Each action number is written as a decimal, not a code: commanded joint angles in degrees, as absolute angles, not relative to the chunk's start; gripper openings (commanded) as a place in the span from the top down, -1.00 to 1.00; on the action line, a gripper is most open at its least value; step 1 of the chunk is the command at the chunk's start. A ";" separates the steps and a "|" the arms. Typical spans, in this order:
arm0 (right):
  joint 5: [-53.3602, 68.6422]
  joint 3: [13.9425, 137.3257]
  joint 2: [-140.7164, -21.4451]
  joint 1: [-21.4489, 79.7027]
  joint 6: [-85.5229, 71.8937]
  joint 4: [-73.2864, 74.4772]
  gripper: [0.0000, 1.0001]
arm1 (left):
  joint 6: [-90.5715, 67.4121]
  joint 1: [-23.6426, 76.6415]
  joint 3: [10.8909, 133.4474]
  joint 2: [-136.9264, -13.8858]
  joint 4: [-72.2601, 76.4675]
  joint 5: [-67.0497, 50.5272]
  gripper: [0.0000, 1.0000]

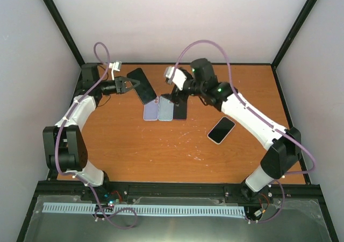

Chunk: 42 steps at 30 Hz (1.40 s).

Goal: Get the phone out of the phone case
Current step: Place the phone at the center of the board.

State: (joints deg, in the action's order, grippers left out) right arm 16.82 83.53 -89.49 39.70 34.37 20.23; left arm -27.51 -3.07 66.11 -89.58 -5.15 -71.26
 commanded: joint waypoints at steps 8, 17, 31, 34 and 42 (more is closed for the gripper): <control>50.37 89.73 -95.54 32.16 13.06 32.86 -0.72 | -6.81 4.20 70.57 -86.62 -6.78 -77.44 0.99; 55.08 89.55 -98.15 29.89 5.87 30.34 -0.48 | -5.19 6.47 70.44 -86.50 -3.13 -82.09 0.99; 57.98 90.98 -100.18 29.71 2.05 26.58 0.22 | -3.81 8.83 72.82 -88.34 -4.36 -82.33 0.99; 58.61 90.72 -100.16 29.71 1.09 25.91 0.48 | -2.84 9.54 73.29 -88.85 -5.52 -81.42 0.98; 58.48 88.69 -99.10 28.94 -0.24 25.64 0.94 | -3.84 9.71 74.33 -90.18 -7.58 -77.74 0.68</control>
